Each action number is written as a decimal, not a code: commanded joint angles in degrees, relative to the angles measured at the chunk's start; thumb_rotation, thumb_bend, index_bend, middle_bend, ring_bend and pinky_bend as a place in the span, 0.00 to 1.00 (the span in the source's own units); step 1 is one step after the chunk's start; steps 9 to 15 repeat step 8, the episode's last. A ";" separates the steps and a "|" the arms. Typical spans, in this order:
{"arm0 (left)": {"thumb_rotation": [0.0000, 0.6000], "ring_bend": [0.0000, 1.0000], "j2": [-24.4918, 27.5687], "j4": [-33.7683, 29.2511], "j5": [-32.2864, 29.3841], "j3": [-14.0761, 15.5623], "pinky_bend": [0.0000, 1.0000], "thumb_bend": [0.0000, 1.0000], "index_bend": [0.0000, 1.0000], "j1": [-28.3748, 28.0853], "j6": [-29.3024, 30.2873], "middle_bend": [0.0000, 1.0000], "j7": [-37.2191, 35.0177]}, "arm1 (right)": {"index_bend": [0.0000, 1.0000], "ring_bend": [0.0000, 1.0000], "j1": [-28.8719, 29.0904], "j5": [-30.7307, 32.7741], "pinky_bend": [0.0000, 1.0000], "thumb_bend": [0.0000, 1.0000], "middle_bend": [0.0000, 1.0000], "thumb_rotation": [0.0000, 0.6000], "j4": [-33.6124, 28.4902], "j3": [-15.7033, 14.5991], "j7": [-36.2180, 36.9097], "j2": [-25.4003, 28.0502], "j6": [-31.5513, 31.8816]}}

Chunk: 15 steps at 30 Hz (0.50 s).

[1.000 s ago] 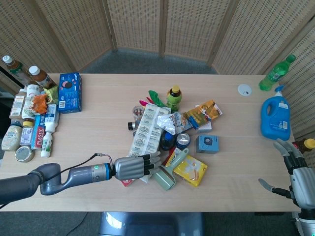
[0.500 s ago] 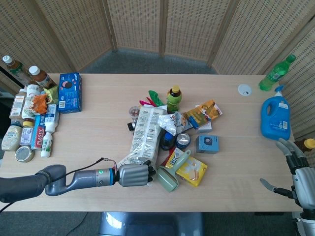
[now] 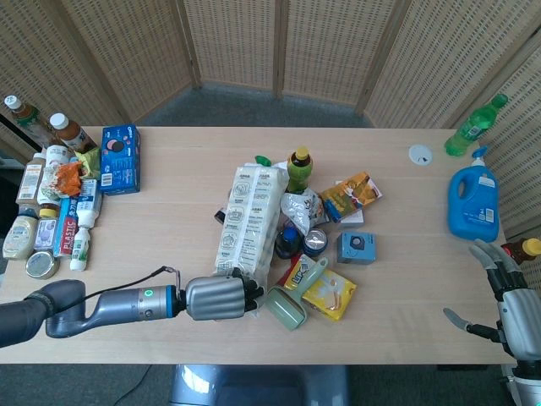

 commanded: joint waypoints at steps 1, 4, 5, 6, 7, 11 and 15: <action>1.00 1.00 8.30 -6.43 -1.08 -3.16 1.00 0.01 0.84 0.51 3.52 1.00 1.13 | 0.00 0.00 -0.09 -0.14 0.00 0.00 0.00 1.00 -0.13 -0.03 -0.15 0.01 0.14; 1.00 1.00 13.47 -9.72 -1.67 -4.76 1.00 0.01 0.84 0.97 4.77 1.00 1.40 | 0.00 0.00 -0.18 -0.32 0.00 0.00 0.00 1.00 -0.26 -0.09 -0.26 0.05 0.28; 1.00 1.00 14.73 -10.50 -1.77 -5.13 1.00 0.01 0.84 1.14 5.09 1.00 1.41 | 0.00 0.00 -0.20 -0.35 0.00 0.00 0.00 1.00 -0.31 -0.10 -0.26 0.07 0.32; 1.00 1.00 15.79 -11.19 -1.90 -5.45 1.00 0.01 0.84 1.35 5.38 1.00 1.34 | 0.00 0.00 -0.23 -0.41 0.00 0.00 0.00 1.00 -0.35 -0.11 -0.29 0.10 0.38; 1.00 1.00 16.88 -11.99 -2.06 -5.74 1.00 0.00 0.84 1.65 5.63 1.00 1.24 | 0.00 0.00 -0.26 -0.49 0.00 0.00 0.00 1.00 -0.40 -0.11 -0.31 0.13 0.46; 1.00 1.00 17.48 -12.44 -2.00 -5.84 1.00 0.00 0.84 1.85 5.68 1.00 1.24 | 0.00 0.00 -0.30 -0.51 0.00 0.00 0.00 1.00 -0.42 -0.12 -0.29 0.14 0.53; 1.00 1.00 17.48 -12.44 -2.00 -5.84 1.00 0.00 0.84 1.85 5.68 1.00 1.24 | 0.00 0.00 -0.30 -0.51 0.00 0.00 0.00 1.00 -0.42 -0.12 -0.29 0.14 0.53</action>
